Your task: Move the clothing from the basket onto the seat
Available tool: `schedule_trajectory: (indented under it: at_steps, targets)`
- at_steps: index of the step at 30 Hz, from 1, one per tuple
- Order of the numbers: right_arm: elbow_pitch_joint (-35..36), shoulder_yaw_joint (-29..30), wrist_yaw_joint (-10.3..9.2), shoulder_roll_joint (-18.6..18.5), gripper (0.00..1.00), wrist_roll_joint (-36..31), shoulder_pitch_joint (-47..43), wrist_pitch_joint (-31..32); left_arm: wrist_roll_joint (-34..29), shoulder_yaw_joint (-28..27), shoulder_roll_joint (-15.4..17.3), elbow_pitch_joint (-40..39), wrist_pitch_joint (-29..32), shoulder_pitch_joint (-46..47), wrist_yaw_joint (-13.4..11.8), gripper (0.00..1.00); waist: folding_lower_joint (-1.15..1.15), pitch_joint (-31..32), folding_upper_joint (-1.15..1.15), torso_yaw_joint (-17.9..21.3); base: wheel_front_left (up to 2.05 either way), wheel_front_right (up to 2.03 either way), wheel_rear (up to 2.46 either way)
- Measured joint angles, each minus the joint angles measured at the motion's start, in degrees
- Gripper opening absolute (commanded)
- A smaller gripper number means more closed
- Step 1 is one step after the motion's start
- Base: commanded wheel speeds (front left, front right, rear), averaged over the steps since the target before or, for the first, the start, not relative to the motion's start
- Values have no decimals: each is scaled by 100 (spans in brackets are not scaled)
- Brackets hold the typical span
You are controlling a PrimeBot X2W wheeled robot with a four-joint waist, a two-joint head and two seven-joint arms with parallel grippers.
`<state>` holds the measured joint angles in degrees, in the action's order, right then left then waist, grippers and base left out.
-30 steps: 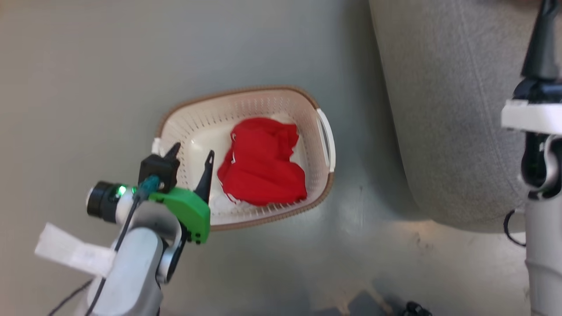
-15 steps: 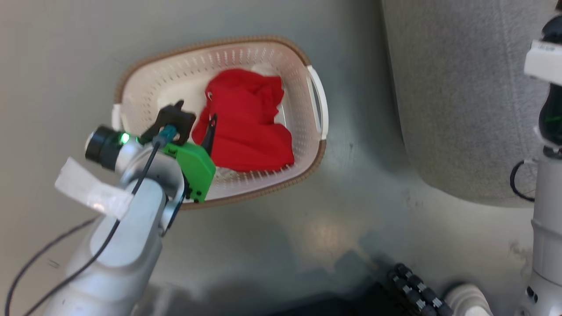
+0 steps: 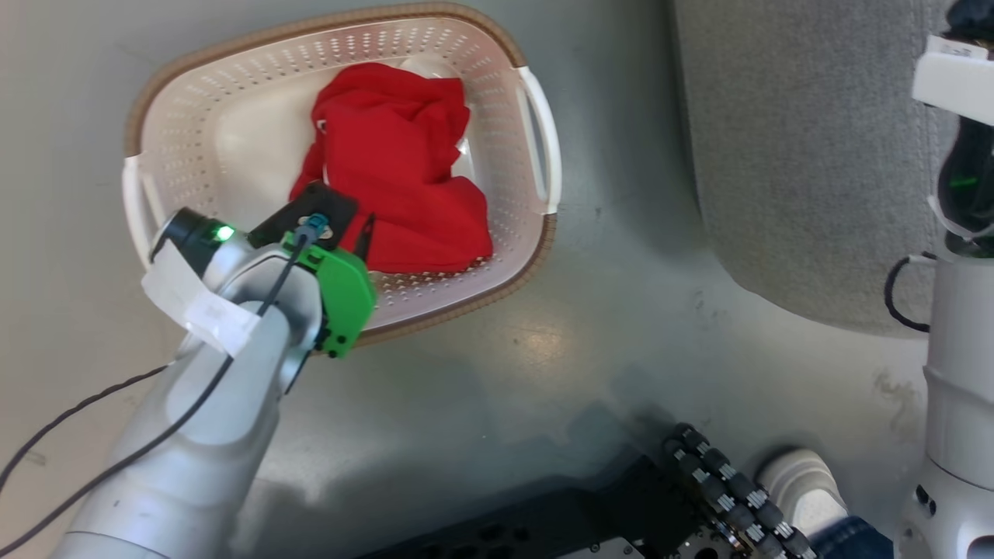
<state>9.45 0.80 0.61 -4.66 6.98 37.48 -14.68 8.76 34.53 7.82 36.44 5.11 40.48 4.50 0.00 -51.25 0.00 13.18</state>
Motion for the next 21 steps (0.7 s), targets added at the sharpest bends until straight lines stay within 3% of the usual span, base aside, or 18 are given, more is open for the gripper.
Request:
schedule_trajectory:
  at_steps: [21]
  targets:
    - [54,-180,-3,104,100,5,82,0,-46,-116,190,931,242,541,0,100,0,-383,0,539,0,0,0]
